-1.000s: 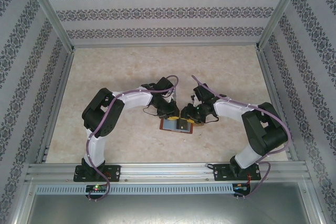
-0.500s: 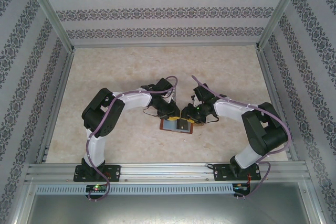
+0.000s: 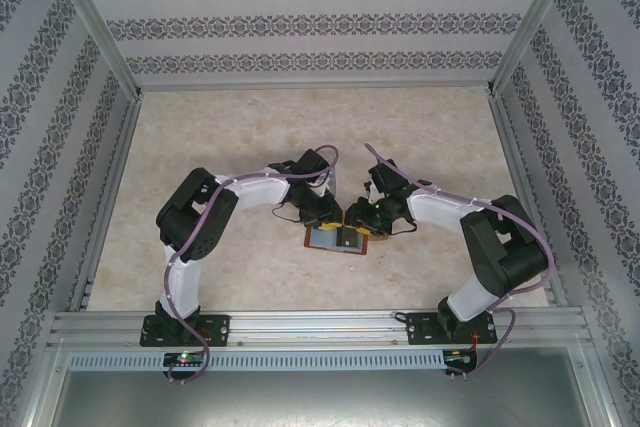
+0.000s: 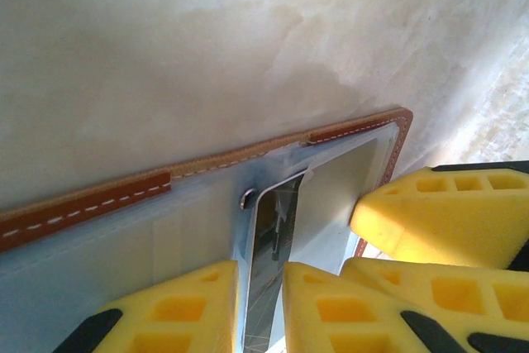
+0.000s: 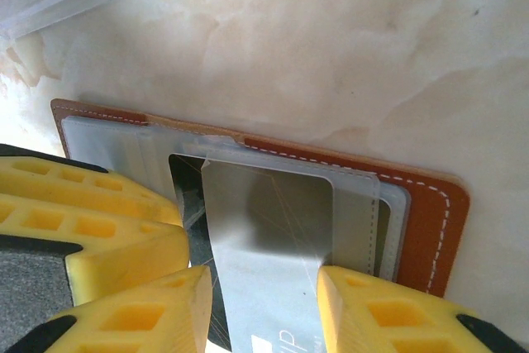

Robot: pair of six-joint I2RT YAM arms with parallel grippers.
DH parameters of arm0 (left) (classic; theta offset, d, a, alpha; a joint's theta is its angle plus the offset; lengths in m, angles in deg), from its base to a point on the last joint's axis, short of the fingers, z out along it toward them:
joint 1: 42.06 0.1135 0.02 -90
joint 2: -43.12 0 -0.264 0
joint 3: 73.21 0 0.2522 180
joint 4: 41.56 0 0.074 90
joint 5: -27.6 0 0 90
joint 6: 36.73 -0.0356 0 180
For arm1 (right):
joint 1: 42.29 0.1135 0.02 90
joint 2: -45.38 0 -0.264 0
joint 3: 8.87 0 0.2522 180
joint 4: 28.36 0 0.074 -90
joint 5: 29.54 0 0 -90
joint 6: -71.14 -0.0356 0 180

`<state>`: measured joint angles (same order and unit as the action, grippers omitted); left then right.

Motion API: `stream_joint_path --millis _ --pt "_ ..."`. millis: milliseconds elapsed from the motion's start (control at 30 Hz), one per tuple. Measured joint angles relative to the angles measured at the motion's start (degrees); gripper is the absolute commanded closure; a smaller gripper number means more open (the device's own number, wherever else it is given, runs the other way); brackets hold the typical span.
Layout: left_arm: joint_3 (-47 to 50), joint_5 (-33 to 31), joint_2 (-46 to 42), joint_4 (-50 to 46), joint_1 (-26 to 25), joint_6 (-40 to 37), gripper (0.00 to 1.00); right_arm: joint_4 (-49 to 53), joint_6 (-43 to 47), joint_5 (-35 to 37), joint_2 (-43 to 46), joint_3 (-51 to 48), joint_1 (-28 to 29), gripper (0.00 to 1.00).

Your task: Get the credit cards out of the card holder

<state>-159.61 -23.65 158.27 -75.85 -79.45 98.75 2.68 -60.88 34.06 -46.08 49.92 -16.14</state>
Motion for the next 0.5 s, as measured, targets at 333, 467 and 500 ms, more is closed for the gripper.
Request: stream_joint_path --millis 333,467,500 --pt "0.0 0.5 0.7 2.0 0.0 0.1 0.82 0.0 0.0 0.0 0.0 0.0 0.0 0.59" --pt "0.0 0.7 0.9 2.5 0.0 0.1 0.83 0.0 0.0 0.0 0.0 0.0 0.0 0.59" --pt "0.0 0.7 0.9 2.6 0.0 0.2 0.84 0.0 0.0 0.0 0.0 0.0 0.0 0.59"
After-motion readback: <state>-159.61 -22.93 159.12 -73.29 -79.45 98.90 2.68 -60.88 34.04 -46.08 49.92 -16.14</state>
